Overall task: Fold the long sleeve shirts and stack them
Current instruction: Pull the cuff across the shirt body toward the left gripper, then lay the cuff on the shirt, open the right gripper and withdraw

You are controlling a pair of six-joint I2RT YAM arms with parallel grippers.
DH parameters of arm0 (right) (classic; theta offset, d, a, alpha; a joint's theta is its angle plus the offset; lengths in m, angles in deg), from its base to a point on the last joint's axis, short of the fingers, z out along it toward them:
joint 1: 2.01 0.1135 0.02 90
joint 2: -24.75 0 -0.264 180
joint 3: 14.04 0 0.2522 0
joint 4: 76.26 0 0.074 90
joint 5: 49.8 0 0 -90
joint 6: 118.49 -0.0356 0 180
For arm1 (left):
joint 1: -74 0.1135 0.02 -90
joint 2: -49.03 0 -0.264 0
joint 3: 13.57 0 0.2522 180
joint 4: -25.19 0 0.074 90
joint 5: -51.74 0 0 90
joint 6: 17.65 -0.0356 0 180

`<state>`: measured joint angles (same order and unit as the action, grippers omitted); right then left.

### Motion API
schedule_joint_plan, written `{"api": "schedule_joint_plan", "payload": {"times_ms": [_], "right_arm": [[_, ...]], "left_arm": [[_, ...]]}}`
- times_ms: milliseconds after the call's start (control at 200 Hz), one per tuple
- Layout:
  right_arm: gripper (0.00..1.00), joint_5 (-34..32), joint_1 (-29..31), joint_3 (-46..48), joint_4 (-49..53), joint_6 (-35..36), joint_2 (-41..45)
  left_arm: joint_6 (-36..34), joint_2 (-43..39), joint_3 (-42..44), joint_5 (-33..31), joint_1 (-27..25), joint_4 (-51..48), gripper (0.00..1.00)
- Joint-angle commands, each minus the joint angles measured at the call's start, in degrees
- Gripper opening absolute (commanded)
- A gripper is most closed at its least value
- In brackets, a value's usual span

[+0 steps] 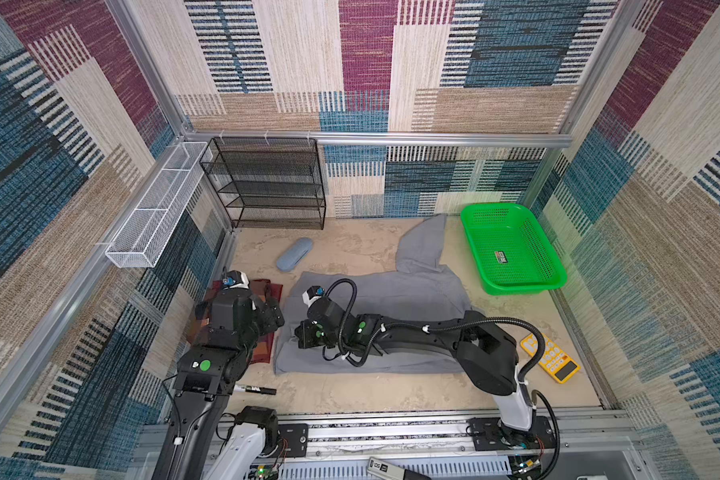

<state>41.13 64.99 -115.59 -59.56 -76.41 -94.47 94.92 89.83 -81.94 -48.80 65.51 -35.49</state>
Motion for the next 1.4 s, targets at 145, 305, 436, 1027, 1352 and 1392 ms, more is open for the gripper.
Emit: {"api": "schedule_joint_plan", "payload": {"times_ms": [145, 305, 436, 1027, 1352, 1392], "right_arm": [[0.49, 4.64, 0.48, -2.12, -2.22, 3.80, 1.08], [0.63, 3.01, 0.58, -2.34, 5.66, 7.51, 6.87], [0.63, -1.98, -1.20, 9.26, 6.66, 8.38, 17.86], [0.61, 0.43, -24.19, 58.57, 0.47, -4.10, 44.43], [0.60, 3.61, -26.31, 63.97, 4.89, -7.17, 52.32], [0.60, 4.07, -26.31, 62.74, 6.66, -6.46, 54.06]], "left_arm": [[-0.22, -0.83, 0.02, -1.86, 0.05, 0.40, 0.82], [-0.34, -0.57, 0.21, -0.59, 0.05, 0.62, 0.84], [0.49, 2.75, -0.13, 5.20, 0.05, 0.65, 0.84], [15.93, 28.16, 9.79, 19.68, -9.57, 10.69, 0.80], [15.84, 29.45, 5.82, 19.54, -9.85, 7.21, 0.81], [15.43, 29.25, 3.32, 18.77, -10.16, 6.06, 0.81]]}}
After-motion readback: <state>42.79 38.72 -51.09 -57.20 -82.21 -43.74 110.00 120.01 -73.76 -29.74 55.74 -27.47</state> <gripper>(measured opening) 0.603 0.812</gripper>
